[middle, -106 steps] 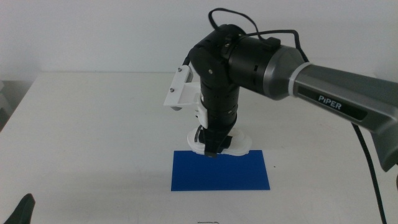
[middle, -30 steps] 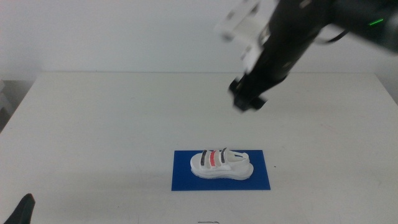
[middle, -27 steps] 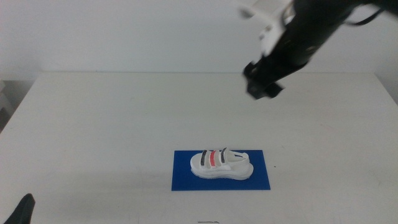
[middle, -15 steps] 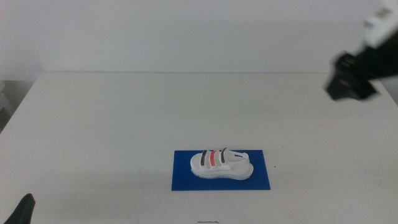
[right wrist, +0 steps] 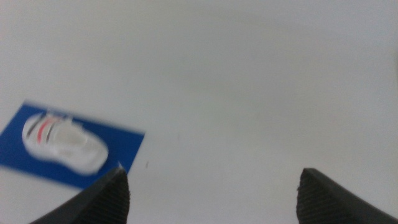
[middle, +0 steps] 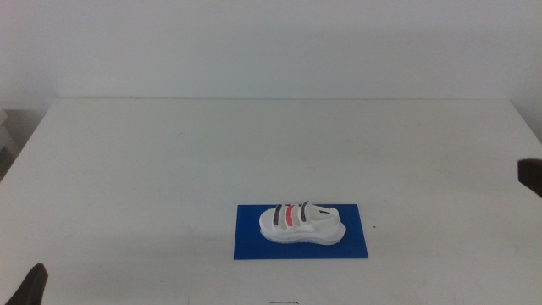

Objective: Use one arm to grab the shoe from the table and place it on the mat.

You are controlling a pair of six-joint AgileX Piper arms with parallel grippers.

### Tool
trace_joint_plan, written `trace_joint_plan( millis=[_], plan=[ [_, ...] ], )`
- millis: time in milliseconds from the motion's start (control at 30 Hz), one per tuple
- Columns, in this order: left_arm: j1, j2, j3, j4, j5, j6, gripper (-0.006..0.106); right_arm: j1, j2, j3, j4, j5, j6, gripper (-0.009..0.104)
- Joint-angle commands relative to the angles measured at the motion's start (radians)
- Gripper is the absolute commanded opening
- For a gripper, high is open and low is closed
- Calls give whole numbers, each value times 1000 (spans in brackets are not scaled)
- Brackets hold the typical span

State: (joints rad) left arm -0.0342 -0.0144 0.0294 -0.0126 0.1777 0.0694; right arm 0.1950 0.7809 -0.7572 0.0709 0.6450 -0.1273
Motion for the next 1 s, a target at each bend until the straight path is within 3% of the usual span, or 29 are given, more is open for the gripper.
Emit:
trace_joint_plan(
  millis=[0, 133, 367, 800, 967],
  plan=[
    [-4, -19, -3, -9, -83, -15, 94, -14, -105, 92, 3, -257, -3, 85],
    [-4, -19, -3, -9, -83, -15, 94, -14, -253, 254, 3, -400, 30, 86],
    [-4, -19, -3, -9, -83, -15, 94, -14, -434, 403, -32, -454, 24, 89],
    [-4, -19, -3, -9, -83, -15, 94, -14, -738, 555, -85, -447, 26, 89],
    [-4, -18, -3, -9, -83, -15, 94, -14, -814, 600, -148, -451, 26, 89]
  ],
)
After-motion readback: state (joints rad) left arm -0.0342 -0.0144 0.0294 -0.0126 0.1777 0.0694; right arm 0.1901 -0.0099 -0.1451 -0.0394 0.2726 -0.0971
